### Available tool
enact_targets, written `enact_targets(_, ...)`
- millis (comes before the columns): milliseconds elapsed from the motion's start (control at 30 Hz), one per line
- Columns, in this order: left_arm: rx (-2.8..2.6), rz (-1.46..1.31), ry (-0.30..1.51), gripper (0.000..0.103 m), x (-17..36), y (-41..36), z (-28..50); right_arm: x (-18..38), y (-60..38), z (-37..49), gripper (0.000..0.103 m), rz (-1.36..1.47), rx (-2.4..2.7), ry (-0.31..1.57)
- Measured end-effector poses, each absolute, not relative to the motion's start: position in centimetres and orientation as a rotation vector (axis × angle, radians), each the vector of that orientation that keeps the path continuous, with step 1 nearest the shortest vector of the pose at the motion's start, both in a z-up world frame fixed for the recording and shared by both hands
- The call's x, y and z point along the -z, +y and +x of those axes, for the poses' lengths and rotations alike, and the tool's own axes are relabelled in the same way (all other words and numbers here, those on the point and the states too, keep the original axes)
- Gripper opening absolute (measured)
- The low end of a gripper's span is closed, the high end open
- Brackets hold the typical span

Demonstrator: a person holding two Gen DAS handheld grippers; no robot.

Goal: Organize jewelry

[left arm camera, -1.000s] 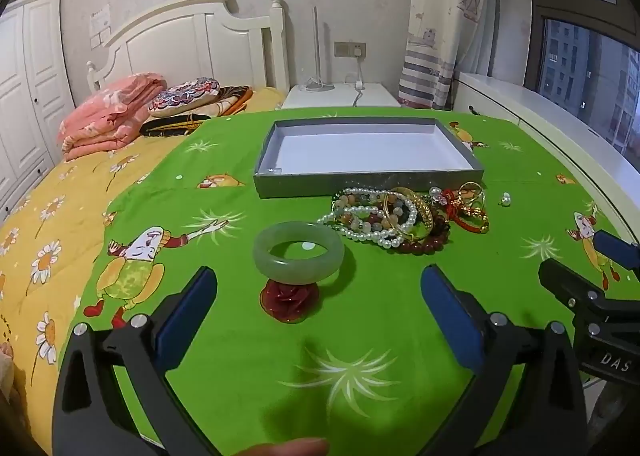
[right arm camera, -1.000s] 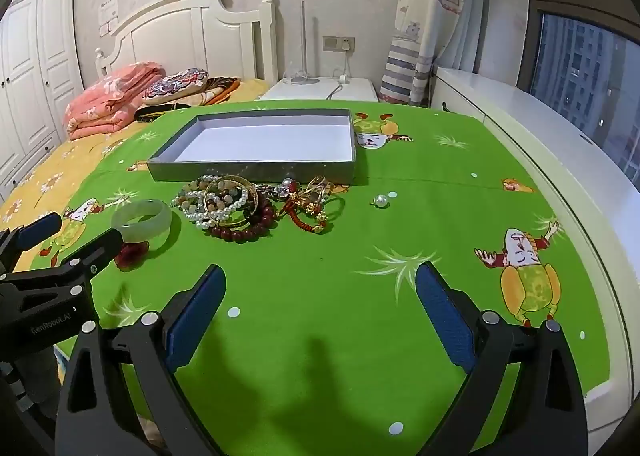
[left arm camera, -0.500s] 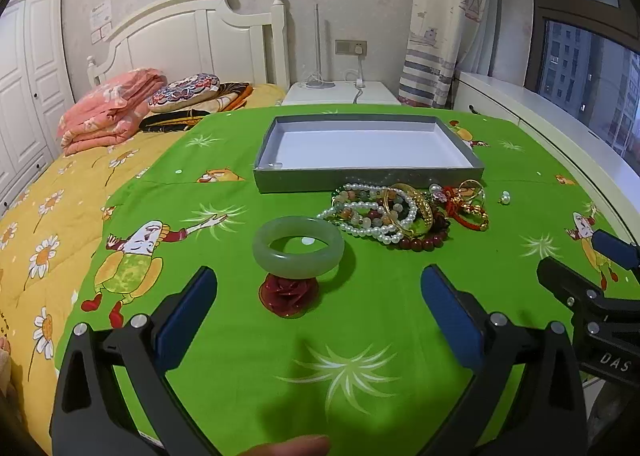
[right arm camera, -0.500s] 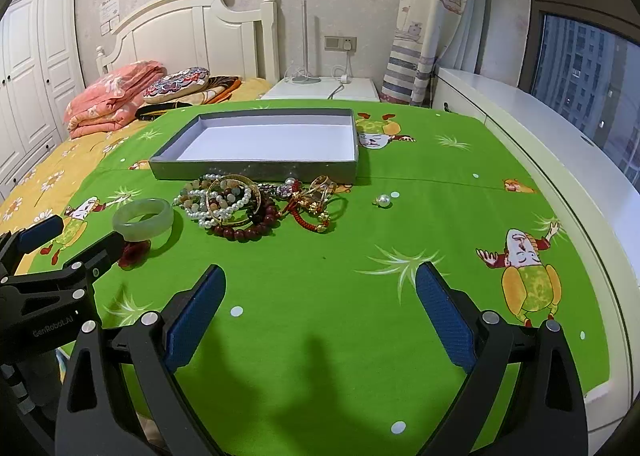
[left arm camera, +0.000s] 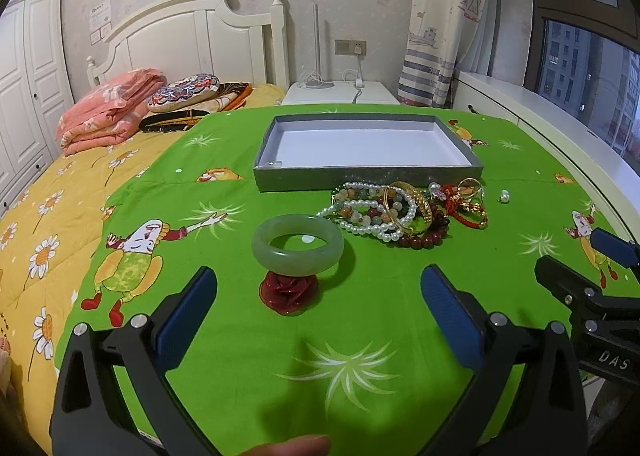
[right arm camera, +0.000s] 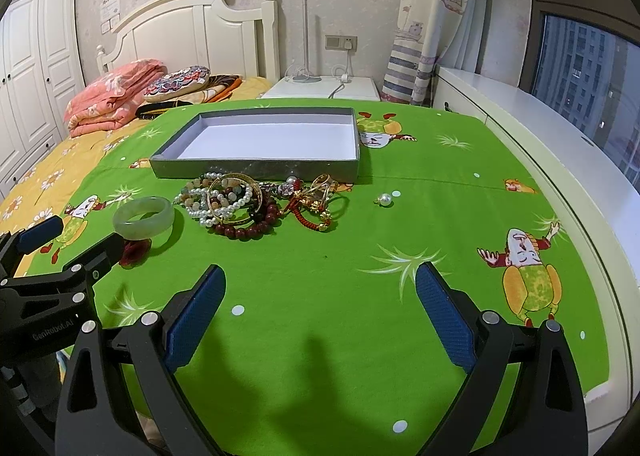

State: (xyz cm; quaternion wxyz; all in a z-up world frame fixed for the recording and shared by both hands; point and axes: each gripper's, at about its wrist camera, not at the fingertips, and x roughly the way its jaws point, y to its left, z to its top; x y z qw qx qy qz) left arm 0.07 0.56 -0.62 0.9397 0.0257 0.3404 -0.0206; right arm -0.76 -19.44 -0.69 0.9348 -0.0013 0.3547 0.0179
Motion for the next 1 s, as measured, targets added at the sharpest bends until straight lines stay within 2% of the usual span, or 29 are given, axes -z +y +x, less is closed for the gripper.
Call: enact_targets(1000, 0.042, 0.049, 0.696, 0.099, 0.64, 0.60, -0.01, 0.80, -19.24, -0.81, 0.090, -0.006, -0.036, 0.727)
